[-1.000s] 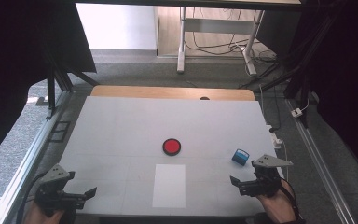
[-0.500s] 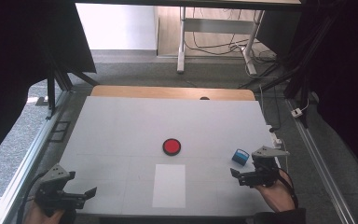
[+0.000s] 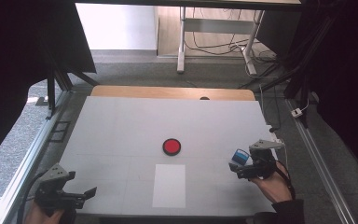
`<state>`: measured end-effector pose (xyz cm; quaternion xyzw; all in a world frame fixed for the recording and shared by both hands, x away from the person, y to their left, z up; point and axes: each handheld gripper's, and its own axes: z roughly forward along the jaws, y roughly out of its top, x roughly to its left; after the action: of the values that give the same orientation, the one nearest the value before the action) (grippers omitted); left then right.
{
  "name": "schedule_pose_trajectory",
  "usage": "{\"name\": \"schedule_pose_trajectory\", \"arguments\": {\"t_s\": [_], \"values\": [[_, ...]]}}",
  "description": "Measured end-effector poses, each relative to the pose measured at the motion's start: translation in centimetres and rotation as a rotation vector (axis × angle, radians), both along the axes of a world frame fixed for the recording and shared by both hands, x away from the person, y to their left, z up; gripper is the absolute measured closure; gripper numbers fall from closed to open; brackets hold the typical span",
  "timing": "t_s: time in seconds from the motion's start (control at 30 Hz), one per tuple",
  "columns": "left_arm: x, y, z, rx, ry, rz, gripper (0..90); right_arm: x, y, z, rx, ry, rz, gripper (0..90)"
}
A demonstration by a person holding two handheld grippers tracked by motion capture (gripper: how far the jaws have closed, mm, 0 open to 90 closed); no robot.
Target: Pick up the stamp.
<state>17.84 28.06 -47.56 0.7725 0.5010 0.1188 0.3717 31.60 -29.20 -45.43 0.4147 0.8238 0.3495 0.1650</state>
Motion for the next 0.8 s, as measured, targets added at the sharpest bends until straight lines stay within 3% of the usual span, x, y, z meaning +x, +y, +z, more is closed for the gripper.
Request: {"name": "schedule_pose_trajectory", "arguments": {"t_s": [0.2, 0.43, 0.8], "values": [[0.0, 0.0, 0.0, 0.005, -0.001, -0.003, 0.0, 1.2, 0.1, 0.1, -0.025, -0.002, 0.006, 0.0], [0.1, -0.1, 0.0, 0.008, 0.002, -0.01, 0.0, 3.0, -0.6, -0.6, -0.049, 0.028, -0.007, 0.0], [0.1, -0.2, 0.0, 0.013, 0.006, -0.011, 0.0, 5.0, -1.1, -1.6, -0.105, 0.071, 0.022, 0.0]]}}
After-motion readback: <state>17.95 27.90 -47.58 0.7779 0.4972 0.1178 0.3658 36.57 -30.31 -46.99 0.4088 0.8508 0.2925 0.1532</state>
